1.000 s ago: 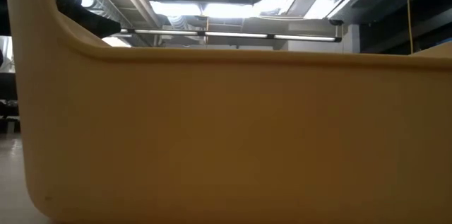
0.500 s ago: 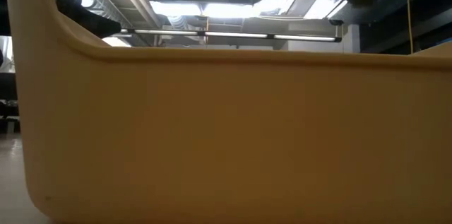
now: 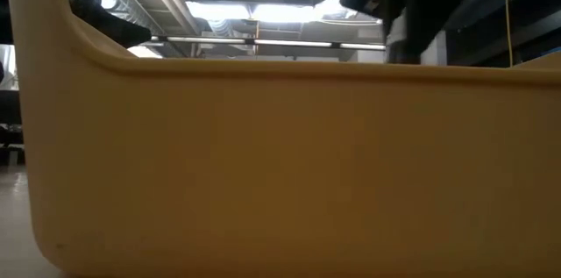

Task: Pick & Place food coloring
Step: Put the middle small black food coloring bottle into the yellow container

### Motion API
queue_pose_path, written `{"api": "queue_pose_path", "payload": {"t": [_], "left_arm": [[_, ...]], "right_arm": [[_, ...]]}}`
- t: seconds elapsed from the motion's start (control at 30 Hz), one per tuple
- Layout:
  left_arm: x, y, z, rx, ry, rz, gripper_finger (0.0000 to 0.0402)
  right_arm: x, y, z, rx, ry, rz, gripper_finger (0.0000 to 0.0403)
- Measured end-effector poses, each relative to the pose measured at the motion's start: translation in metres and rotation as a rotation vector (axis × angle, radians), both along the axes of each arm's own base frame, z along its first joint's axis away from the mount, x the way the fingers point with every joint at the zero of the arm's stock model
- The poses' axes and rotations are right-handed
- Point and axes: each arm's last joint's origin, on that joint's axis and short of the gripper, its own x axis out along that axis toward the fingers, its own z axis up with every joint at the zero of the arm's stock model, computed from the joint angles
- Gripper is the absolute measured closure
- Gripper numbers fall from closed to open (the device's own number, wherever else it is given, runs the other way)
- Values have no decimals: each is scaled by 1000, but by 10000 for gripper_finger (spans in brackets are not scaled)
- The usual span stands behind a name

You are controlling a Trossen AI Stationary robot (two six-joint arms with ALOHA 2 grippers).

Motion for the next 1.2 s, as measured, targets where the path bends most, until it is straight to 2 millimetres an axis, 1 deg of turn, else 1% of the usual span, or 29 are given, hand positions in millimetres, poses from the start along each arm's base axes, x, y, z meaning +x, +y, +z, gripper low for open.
{"api": "queue_pose_path", "payload": {"t": [0.17,0.4,0.83,1.2], "left_arm": [[0,0,0,33,8,2,384],[0,0,0,48,12,3,384],[0,0,0,73,18,4,384],[0,0,0,73,18,4,384]], "right_arm": [[7,-6,-8,9,12,-63,320],[11,-1,-21,54,52,-118,320],[14,1,-52,58,169,-229,320],[13,-4,-53,27,195,-271,320]]}}
